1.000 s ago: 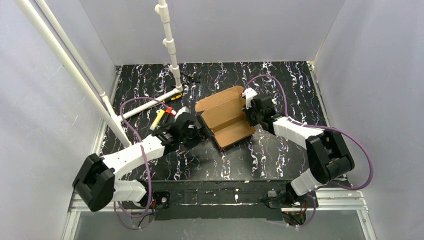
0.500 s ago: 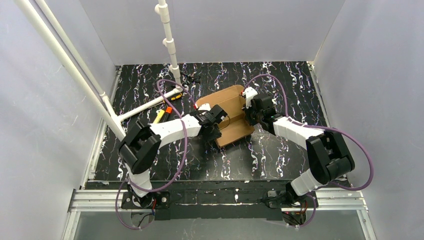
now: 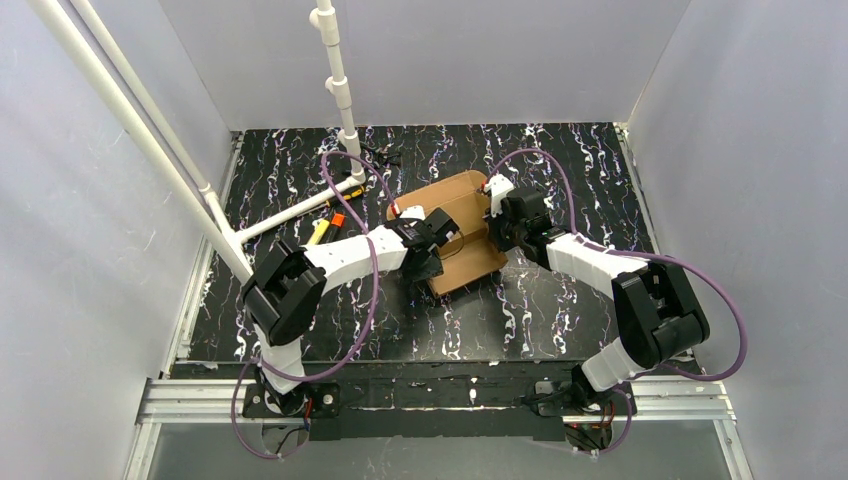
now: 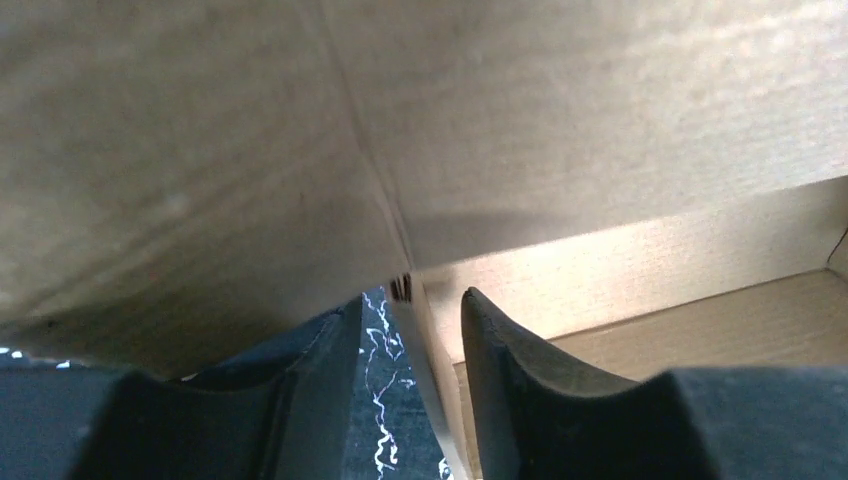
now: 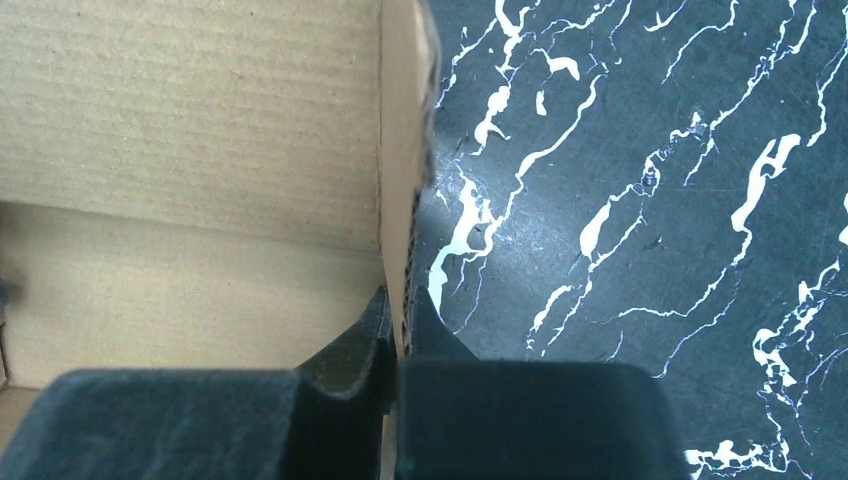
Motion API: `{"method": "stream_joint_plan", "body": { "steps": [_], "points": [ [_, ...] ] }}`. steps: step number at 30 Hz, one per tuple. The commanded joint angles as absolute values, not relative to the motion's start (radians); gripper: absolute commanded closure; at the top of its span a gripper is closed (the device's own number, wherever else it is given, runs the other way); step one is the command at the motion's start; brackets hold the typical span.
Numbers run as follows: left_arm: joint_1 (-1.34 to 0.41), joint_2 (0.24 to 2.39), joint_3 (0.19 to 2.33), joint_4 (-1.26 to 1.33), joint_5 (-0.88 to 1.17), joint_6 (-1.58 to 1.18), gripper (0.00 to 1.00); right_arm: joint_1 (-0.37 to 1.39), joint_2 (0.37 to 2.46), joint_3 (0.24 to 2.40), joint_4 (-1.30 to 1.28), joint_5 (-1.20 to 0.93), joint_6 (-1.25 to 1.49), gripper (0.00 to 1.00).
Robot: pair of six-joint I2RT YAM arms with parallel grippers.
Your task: Fold the paper box
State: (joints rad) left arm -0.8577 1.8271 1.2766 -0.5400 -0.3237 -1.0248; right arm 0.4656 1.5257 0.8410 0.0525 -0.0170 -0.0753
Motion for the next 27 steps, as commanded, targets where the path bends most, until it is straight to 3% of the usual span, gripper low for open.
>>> {"method": "stream_joint_plan", "body": {
  "steps": [1,5,8,13,16,17,24,25,27],
  "points": [
    [-0.875,1.742,1.288,-0.612,-0.333,-1.024,0.58,0.464,1.506,0.847,0.087,-0.034,-0.070,0.99],
    [-0.907,1.710,1.263,-0.605,-0.322,-1.055,0.55,0.465,1.511,0.847,0.087,-0.038,-0.071,0.99],
    [-0.917,1.736,1.263,-0.604,-0.322,-1.064,0.58,0.465,1.513,0.845,0.086,-0.040,-0.071,0.99],
    [-0.922,1.764,1.277,-0.604,-0.318,-1.067,0.77,0.465,1.510,0.844,0.086,-0.036,-0.072,0.99],
    [-0.923,1.775,1.280,-0.604,-0.312,-1.059,0.99,0.465,1.516,0.846,0.086,-0.039,-0.073,0.99],
    [-0.924,1.776,1.277,-0.601,-0.315,-1.060,1.00,0.465,1.518,0.847,0.085,-0.041,-0.074,0.99],
    [-0.923,1.761,1.280,-0.593,-0.356,-0.997,1.00,0.463,1.522,0.849,0.084,-0.044,-0.067,0.99],
    [-0.923,1.754,1.287,-0.600,-0.359,-0.975,0.93,0.463,1.525,0.850,0.086,-0.043,-0.064,0.99],
    [-0.923,1.730,1.298,-0.604,-0.353,-0.922,0.64,0.461,1.531,0.853,0.083,-0.035,-0.060,0.99]
  ]
}}
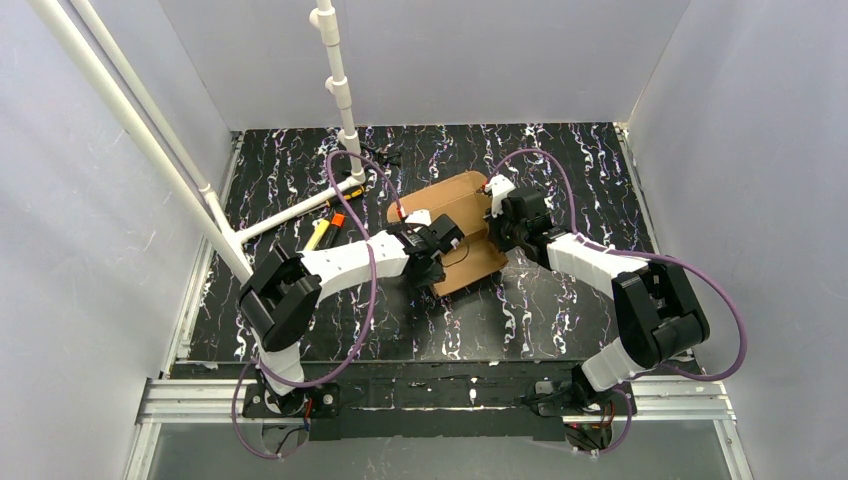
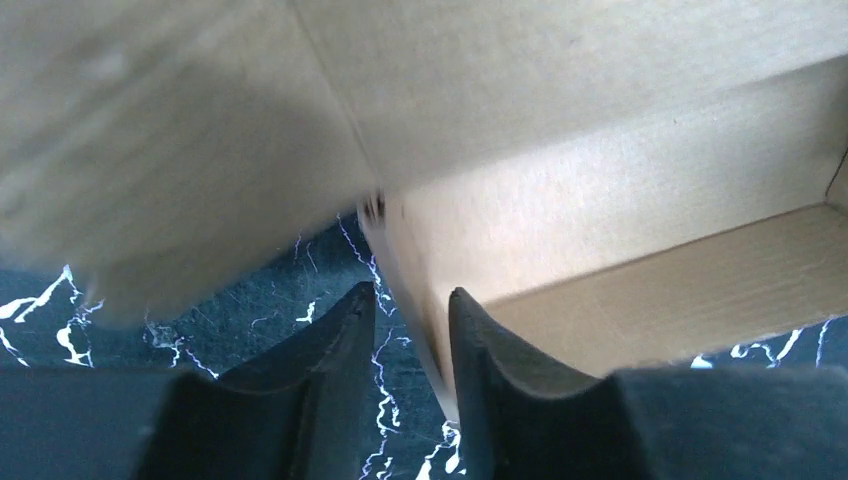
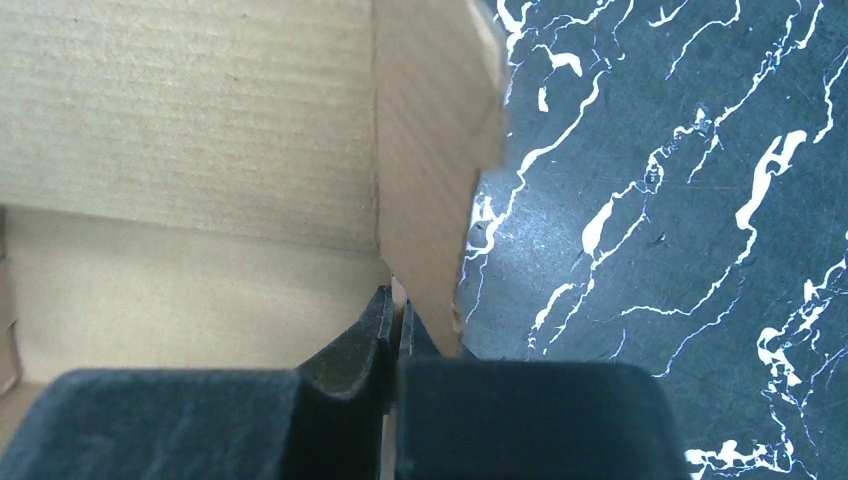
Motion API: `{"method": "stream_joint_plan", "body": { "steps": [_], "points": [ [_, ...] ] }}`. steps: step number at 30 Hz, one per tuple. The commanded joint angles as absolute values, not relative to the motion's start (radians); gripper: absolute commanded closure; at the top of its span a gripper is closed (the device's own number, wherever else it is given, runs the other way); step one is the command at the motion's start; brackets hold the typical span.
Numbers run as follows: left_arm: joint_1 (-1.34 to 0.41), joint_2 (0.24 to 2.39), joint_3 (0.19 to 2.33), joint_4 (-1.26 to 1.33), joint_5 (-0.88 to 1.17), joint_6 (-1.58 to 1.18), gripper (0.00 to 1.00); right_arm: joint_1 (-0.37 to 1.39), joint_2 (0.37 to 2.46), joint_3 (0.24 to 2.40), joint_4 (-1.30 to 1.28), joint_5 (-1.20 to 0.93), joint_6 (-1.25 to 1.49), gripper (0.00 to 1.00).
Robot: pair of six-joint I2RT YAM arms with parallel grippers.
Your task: Fold the paper box
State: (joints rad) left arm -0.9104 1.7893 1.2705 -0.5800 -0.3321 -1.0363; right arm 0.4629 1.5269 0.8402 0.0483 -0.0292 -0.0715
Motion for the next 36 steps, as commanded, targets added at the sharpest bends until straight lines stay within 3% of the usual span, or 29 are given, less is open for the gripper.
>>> {"method": "stream_joint_plan", "body": {
  "steps": [1,3,7,10,15,20,25,29,36],
  "points": [
    [-0.923,1.708,1.295,-0.596,-0.336,-0.884,0.52,0.458,1.532,0.853,0.084,-0.027,-0.057,0.99],
    [-0.923,1.648,1.271,-0.560,-0.279,-0.776,0.36,0.448,1.536,0.853,0.084,-0.021,-0.049,0.99],
    [-0.923,1.430,1.095,-0.397,-0.123,-0.533,0.19,0.411,1.546,0.857,0.077,-0.042,-0.031,0.99],
    [-0.906,1.250,0.970,-0.352,-0.124,-0.425,0.03,0.392,1.543,0.859,0.074,-0.055,-0.028,0.99],
    [-0.688,1.048,0.827,-0.337,-0.026,-0.383,0.02,0.377,1.538,0.862,0.069,-0.072,-0.028,0.99],
    [-0.443,1.003,0.736,-0.290,0.016,-0.445,0.02,0.368,1.555,0.862,0.065,-0.098,-0.033,0.83],
    [-0.327,1.126,0.775,-0.243,0.082,-0.438,0.02,0.362,1.561,0.871,0.049,-0.129,-0.048,0.69],
    [-0.305,1.271,0.885,-0.298,0.068,-0.350,0.05,0.342,1.545,0.885,0.020,-0.194,-0.114,0.52],
    [-0.305,1.474,1.046,-0.405,-0.058,-0.193,0.02,0.322,1.486,0.958,-0.213,-0.298,-0.423,0.33]
  ]
}}
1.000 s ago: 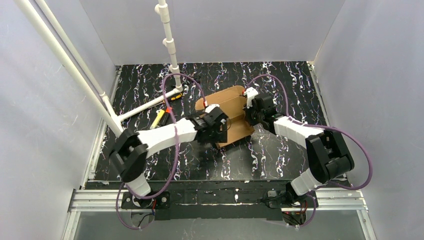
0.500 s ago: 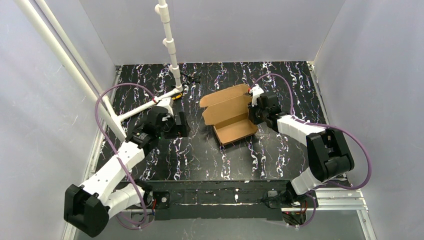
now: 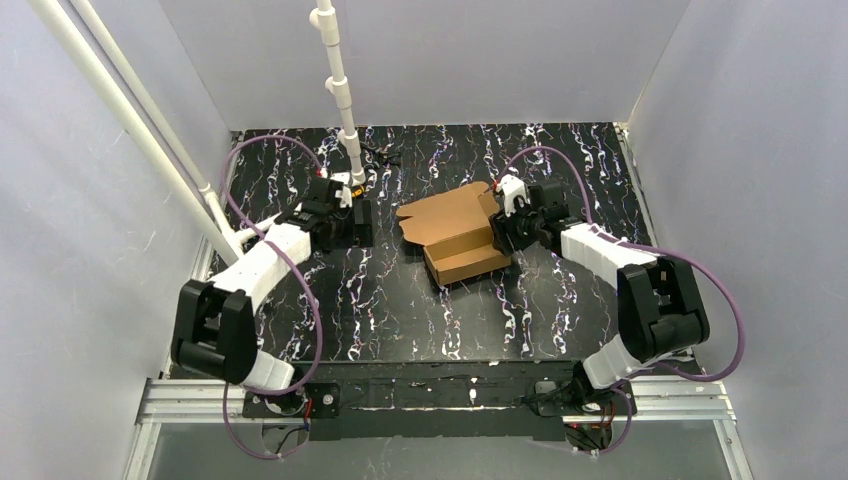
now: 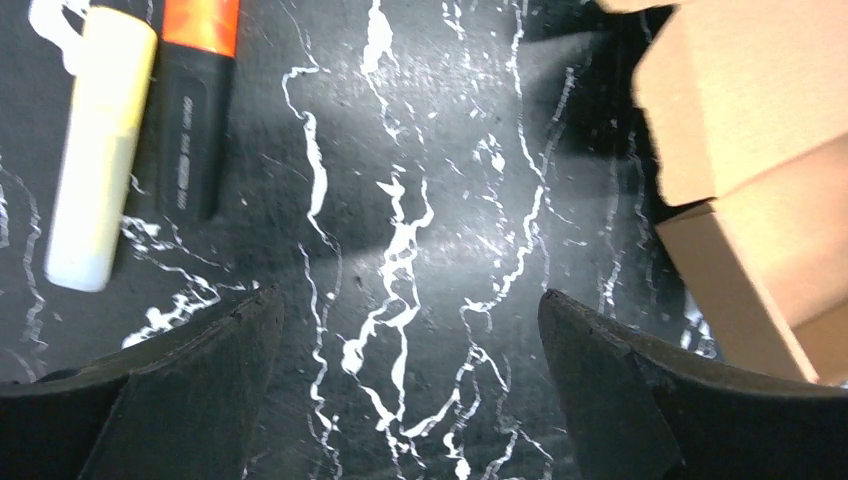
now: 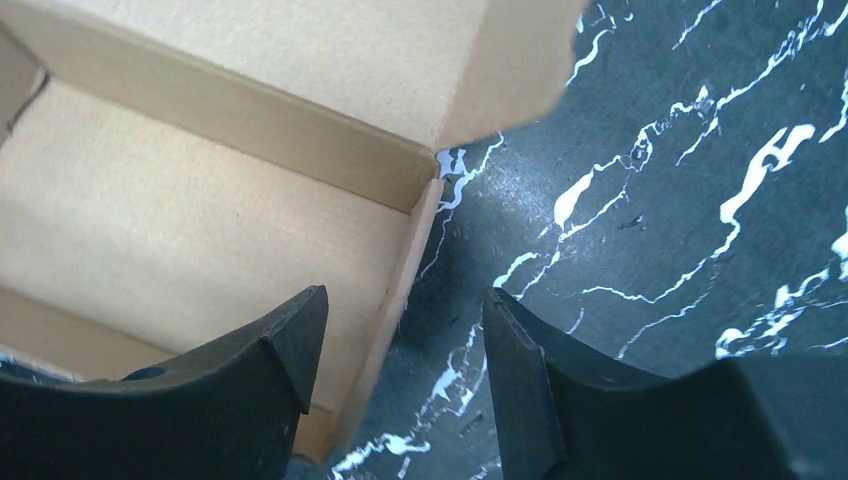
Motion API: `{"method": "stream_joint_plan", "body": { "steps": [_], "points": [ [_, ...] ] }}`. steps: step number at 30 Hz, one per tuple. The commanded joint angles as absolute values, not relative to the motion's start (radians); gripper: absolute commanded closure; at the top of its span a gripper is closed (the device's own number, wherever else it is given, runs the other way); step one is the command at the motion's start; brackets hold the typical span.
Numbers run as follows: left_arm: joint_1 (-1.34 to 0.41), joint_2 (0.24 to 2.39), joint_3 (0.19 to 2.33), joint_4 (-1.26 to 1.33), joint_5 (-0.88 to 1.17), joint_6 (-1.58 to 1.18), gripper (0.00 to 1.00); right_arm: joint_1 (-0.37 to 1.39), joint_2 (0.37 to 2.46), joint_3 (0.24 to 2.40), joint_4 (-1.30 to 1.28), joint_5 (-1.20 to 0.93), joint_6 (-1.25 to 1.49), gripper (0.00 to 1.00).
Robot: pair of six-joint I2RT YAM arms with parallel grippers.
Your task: Fold the paper box
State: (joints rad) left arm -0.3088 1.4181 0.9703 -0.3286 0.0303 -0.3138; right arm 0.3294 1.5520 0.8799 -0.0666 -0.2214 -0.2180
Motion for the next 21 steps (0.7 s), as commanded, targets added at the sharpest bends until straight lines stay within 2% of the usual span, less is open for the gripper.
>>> {"method": "stream_joint_plan", "body": {
  "steps": [1,3,9,17,21],
  "points": [
    [-0.304,1.497,1.057,-0.407,-0.079,-0.173,0.02,0.320,1.468,0.968,-0.233,-0.296,-0.452,0.31],
    [-0.298,1.543,1.088,-0.417,-0.104,-0.141,0.02,0.310,1.421,0.957,-0.241,-0.323,-0.481,0.29],
    [-0.263,1.653,1.194,-0.441,-0.077,-0.082,0.14,0.284,1.392,0.943,-0.262,-0.393,-0.512,0.27],
    [-0.169,1.766,1.306,-0.487,0.072,-0.029,0.27,0.262,1.389,0.943,-0.269,-0.416,-0.511,0.26],
    [-0.136,1.828,1.367,-0.535,0.130,0.011,0.41,0.261,1.391,0.942,-0.269,-0.419,-0.510,0.25]
  ]
}}
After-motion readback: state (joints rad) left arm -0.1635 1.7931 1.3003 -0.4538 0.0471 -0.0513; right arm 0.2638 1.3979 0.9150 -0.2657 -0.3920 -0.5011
